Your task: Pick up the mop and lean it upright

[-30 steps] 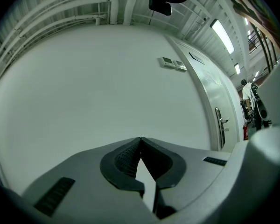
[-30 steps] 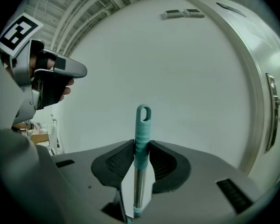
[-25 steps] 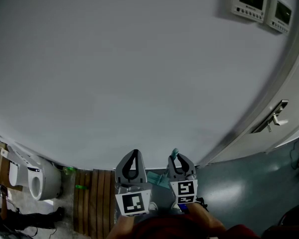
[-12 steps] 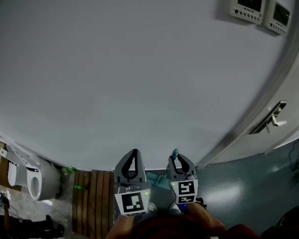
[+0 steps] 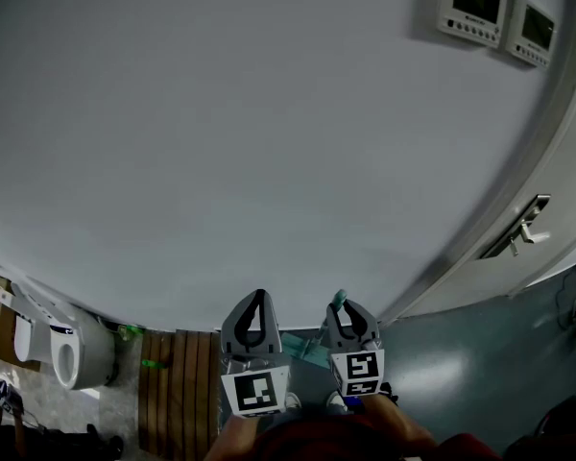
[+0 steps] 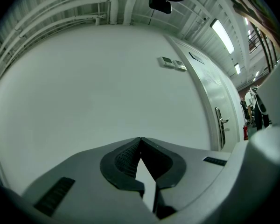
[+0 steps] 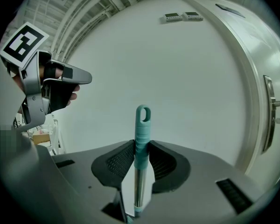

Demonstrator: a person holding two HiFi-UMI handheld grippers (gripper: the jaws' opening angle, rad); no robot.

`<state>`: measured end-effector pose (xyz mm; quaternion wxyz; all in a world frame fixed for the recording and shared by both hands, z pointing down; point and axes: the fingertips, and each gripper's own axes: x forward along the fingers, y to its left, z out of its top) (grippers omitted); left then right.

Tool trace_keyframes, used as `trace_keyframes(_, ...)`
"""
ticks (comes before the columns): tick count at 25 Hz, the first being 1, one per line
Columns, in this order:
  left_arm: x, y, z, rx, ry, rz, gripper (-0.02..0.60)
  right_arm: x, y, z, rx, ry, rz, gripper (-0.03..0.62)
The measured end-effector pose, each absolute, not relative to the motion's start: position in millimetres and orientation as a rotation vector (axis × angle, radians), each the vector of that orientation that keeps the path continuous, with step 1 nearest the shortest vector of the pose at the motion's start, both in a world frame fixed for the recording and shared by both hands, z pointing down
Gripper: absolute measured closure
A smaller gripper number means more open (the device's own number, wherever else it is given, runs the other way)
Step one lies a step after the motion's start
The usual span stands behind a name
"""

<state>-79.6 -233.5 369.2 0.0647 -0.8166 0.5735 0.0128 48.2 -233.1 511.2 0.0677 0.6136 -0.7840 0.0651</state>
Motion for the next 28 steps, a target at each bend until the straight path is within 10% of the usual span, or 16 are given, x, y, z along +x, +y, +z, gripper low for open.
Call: trace_keyframes(28, -58.3, -226.5, 363.9, -2.506, 1.675, 0.061, 0.566, 86.3, -201.4, 391.9, 1.948, -2.448, -0.115, 0.487)
